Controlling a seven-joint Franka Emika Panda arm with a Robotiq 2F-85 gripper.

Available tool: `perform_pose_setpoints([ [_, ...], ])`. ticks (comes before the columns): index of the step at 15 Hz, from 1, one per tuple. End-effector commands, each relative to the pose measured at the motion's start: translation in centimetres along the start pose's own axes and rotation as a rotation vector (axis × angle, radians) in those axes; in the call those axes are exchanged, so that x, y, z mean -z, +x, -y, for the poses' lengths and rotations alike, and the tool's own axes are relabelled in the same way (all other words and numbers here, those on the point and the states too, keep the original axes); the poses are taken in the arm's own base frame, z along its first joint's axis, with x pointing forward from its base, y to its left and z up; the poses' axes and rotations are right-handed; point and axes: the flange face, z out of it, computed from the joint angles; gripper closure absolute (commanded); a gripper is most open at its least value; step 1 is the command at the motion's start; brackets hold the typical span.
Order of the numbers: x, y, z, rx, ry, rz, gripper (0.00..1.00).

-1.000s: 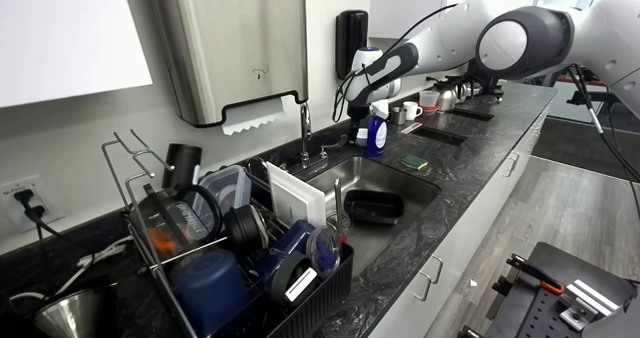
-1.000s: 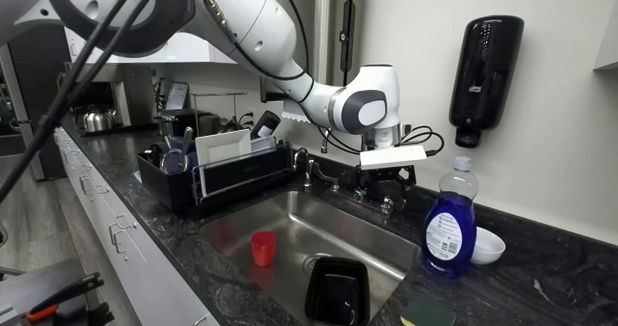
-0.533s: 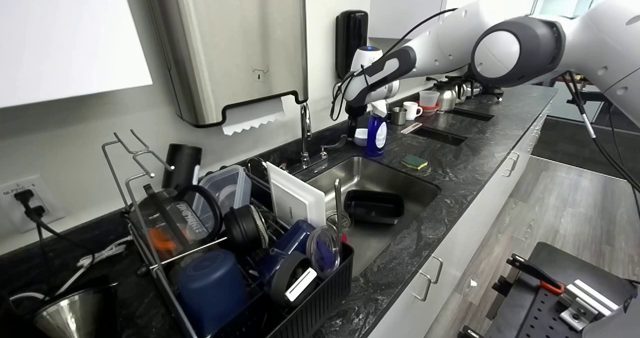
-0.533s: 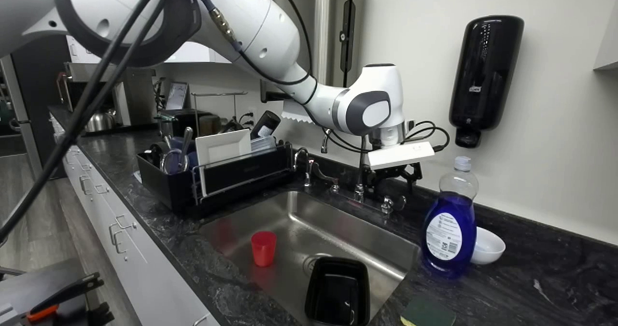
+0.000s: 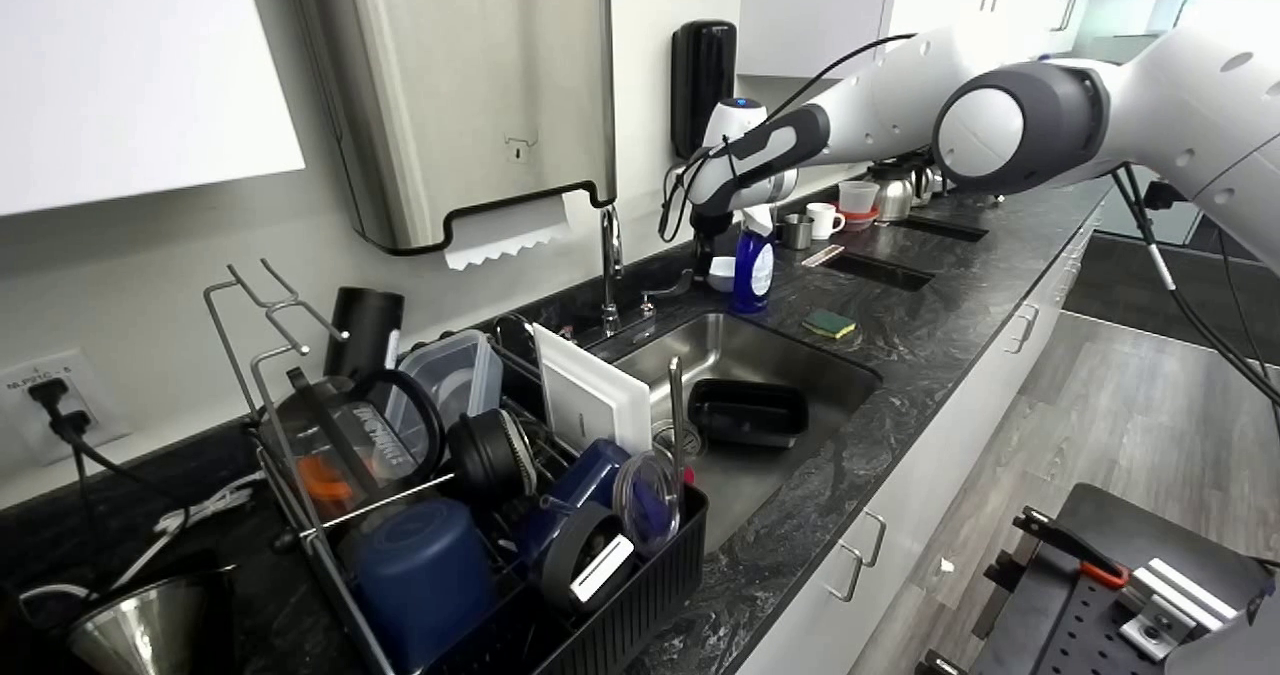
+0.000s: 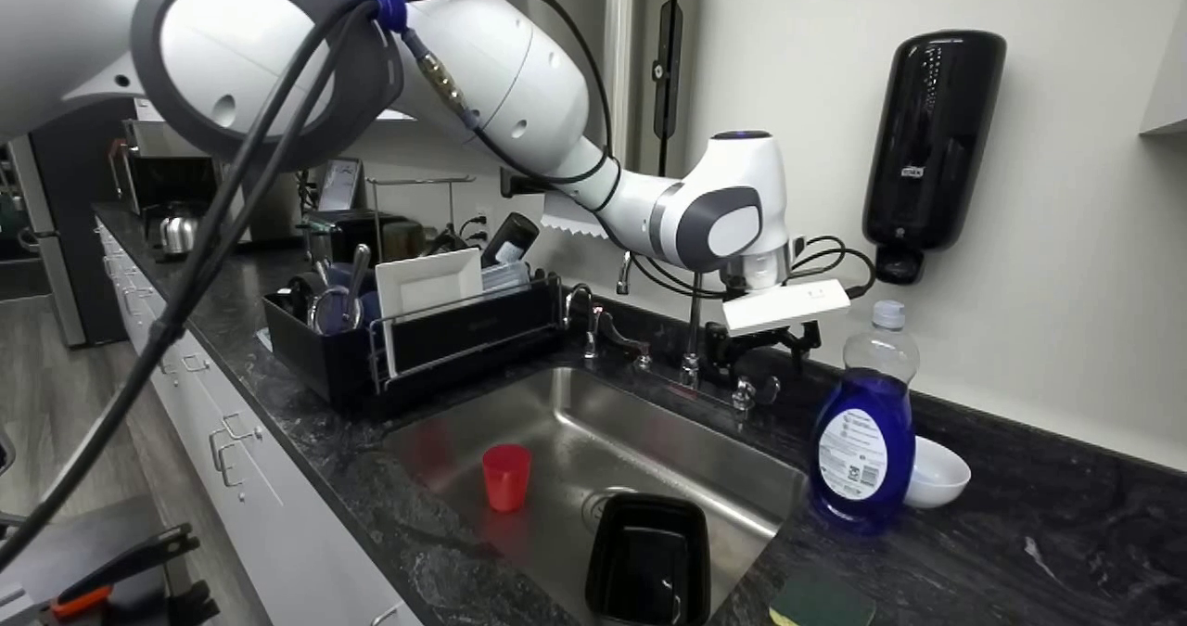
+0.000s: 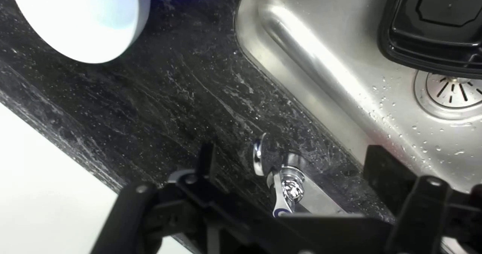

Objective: Open the tap and close it

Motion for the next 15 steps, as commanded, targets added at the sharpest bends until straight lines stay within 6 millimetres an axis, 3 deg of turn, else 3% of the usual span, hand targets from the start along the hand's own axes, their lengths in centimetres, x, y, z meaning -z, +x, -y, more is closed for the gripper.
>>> perform_pose_setpoints([
  [1,-0.71,0.03,-0.44,0.037,0.03,-0.035,0.0],
  [15,-0.35,0.12,0.18,0.11,0.179,0.004,0.0],
])
